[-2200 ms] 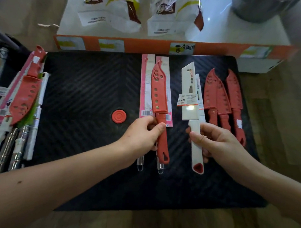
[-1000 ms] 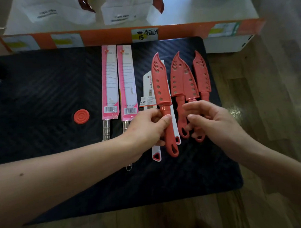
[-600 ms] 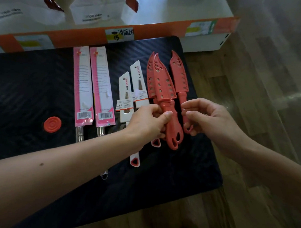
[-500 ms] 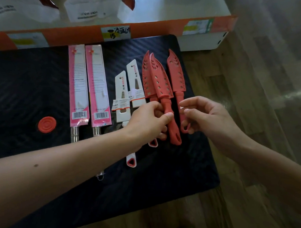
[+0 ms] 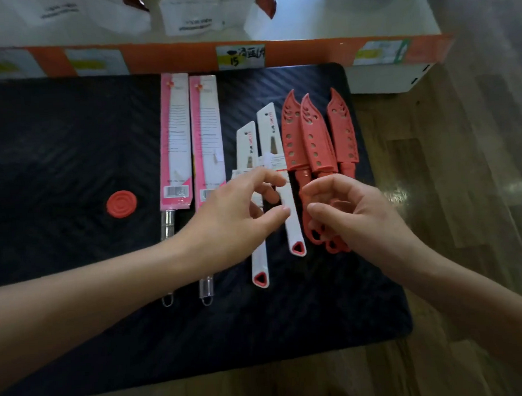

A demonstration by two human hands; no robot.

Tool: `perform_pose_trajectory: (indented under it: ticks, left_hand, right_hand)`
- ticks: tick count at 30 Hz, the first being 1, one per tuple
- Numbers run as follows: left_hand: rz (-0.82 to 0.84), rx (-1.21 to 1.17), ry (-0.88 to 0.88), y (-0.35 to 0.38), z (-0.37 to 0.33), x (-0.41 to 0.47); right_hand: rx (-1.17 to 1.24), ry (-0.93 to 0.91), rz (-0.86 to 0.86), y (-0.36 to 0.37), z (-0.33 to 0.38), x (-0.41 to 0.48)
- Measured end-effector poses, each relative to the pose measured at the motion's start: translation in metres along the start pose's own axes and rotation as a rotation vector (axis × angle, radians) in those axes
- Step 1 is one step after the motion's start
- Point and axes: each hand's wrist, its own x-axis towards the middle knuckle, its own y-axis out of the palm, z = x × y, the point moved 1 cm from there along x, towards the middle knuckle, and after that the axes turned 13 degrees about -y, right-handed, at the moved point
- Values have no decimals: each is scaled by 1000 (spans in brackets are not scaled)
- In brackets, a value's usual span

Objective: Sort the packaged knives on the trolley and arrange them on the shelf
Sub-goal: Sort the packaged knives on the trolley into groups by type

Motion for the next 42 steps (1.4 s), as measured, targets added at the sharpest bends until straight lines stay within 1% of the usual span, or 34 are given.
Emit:
perform_pose_trajectory:
  ticks: [6, 12, 16, 24, 28, 30, 33, 35, 37, 39, 40, 42]
  left_hand:
    - [-140, 49, 1, -51, 49, -30]
    - [-303, 288, 46, -88, 103, -54]
    - [-423, 330, 26, -111, 135, -70]
    - [-544, 308, -93, -151, 187, -113]
    - [-582, 266, -141, -166, 211, -130]
    - [-604, 233, -174, -173, 225, -138]
    - [-659, 194, -246, -183, 244, -147]
    - [-712, 216, -274, -188, 253, -151]
    - [-710, 231, -288, -189, 259, -154]
    - [-686, 207, -304, -192, 262, -155]
    - [-674, 175, -314, -194, 263, -155]
    - [-670, 127, -318, -197, 263, -155]
  right_hand:
    - [-81, -112, 157, 45, 18, 14]
    - [-152, -235, 251, 111, 37, 26]
    - [-172, -269, 316, 156, 45, 32]
    - [-187, -298, 419, 235, 69, 41]
    - [-260, -314, 500, 267, 78, 43]
    - [-281, -272, 533, 284, 81, 45]
    - [-251, -156, 556, 311, 83, 51]
    - [-188, -65, 562, 329, 83, 54]
    - [-121, 1, 554, 345, 84, 58]
    - [-67, -8, 517, 357, 87, 64]
    - [-60, -42, 493, 362, 91, 69]
    - [-153, -197, 436, 368, 99, 83]
